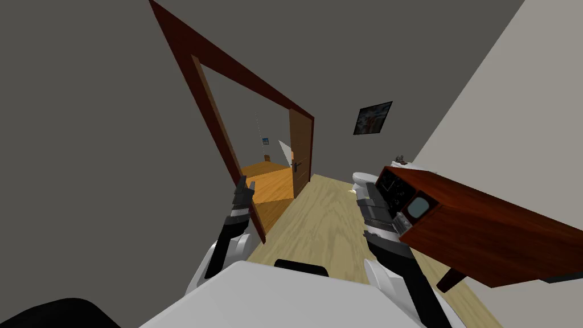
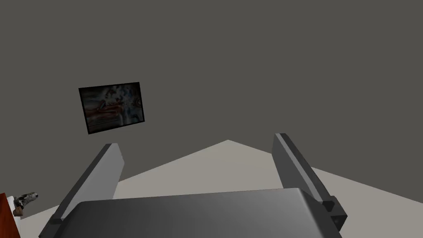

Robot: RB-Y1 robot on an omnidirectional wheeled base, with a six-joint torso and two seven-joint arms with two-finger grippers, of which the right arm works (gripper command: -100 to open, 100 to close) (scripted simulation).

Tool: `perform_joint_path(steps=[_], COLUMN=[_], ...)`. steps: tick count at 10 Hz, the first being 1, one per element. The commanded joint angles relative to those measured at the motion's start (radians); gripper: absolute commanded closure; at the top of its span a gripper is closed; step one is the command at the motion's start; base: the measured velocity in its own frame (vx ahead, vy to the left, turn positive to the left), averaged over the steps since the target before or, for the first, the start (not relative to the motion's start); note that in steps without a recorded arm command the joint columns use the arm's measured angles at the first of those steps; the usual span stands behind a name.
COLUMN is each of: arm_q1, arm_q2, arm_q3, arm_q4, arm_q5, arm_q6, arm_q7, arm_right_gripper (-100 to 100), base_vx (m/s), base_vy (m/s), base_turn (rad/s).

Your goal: Push the door open

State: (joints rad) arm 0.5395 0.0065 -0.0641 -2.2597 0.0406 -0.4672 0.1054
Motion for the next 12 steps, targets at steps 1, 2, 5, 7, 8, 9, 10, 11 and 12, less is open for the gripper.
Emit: perform_joint_path(steps=[1, 2, 5, 7, 8, 9, 10, 11, 12], arm_q1=[-0.014, -0.022, -0.057, -0.076, -0.089, -0.105, -0.121, -0.129, -0.146], arm_q2=[-0.008, -0.012, -0.028, -0.036, -0.041, -0.047, -0.052, -0.054, -0.059], arm_q3=[0.019, 0.03, 0.077, 0.103, 0.121, 0.143, 0.165, 0.176, 0.198], arm_q4=[0.018, 0.028, 0.072, 0.096, 0.113, 0.134, 0.154, 0.164, 0.185], arm_q5=[-0.002, -0.003, -0.007, -0.01, -0.012, -0.014, -0.016, -0.017, -0.019], arm_q6=[0.002, 0.003, 0.008, 0.011, 0.013, 0.015, 0.018, 0.019, 0.021], arm_q7=[-0.006, -0.009, -0.023, -0.031, -0.036, -0.043, -0.049, -0.052, -0.059], arm_right_gripper=[-100, -100, -100, -100, -100, -100, -100, -100, -100], base_vx=[0.105, 0.189, 0.214, 0.197, 0.158, 0.152, 0.161, 0.151, 0.156], base_vy=[-0.022, -0.054, -0.03, -0.052, -0.035, -0.045, -0.059, -0.057, -0.04], base_turn=[-0.023, -0.015, -0.016, -0.017, -0.015, -0.028, -0.028, -0.015, -0.021])
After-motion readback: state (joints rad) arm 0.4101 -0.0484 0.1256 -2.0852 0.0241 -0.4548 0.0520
